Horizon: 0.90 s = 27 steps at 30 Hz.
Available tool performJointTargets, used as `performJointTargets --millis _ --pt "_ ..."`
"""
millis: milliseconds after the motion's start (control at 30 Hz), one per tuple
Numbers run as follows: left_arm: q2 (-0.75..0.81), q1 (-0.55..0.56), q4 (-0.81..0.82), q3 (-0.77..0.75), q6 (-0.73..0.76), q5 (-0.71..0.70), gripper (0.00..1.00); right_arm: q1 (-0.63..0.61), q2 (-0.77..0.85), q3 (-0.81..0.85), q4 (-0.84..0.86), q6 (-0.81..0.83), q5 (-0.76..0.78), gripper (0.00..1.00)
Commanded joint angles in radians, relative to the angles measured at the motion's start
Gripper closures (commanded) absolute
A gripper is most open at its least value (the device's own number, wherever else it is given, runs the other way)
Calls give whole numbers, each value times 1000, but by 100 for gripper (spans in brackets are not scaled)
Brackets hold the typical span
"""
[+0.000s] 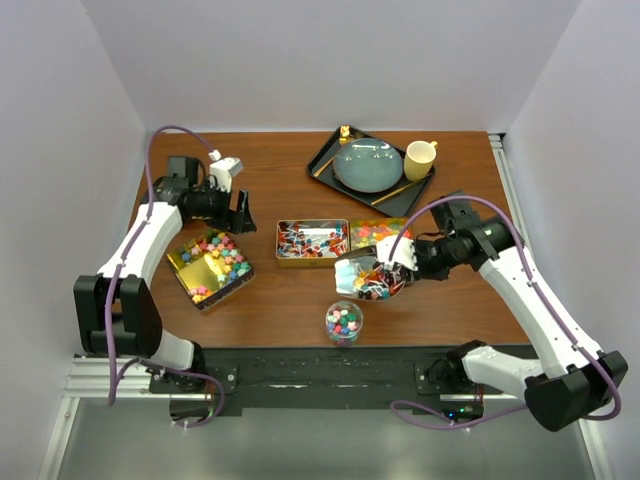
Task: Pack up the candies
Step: Place the fake candies in the packing bottle.
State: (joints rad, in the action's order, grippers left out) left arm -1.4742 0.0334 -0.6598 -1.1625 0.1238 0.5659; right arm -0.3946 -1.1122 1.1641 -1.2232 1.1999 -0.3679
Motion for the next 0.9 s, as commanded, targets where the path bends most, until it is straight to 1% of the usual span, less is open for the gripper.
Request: performJointTargets --millis 0,200,400,467,500,867 --pt "54 -20 32 9 17 -63 15 -13 5 9 -10 44 50 100" --pt "77 -32 48 37 5 -52 15 -69 23 -10 -10 50 121 100" --pt "78 -33 61 52 -9 -52 16 -179 46 -35 -9 26 196 100" --pt "80 -33 66 53 -10 -52 16 -193 46 -38 -6 20 218 100" --pt "78 -55 66 53 -12 -52 16 -199 43 -40 -6 17 222 100" --pt "80 -67 74 58 -26 -41 16 -240 34 -40 4 15 291 100"
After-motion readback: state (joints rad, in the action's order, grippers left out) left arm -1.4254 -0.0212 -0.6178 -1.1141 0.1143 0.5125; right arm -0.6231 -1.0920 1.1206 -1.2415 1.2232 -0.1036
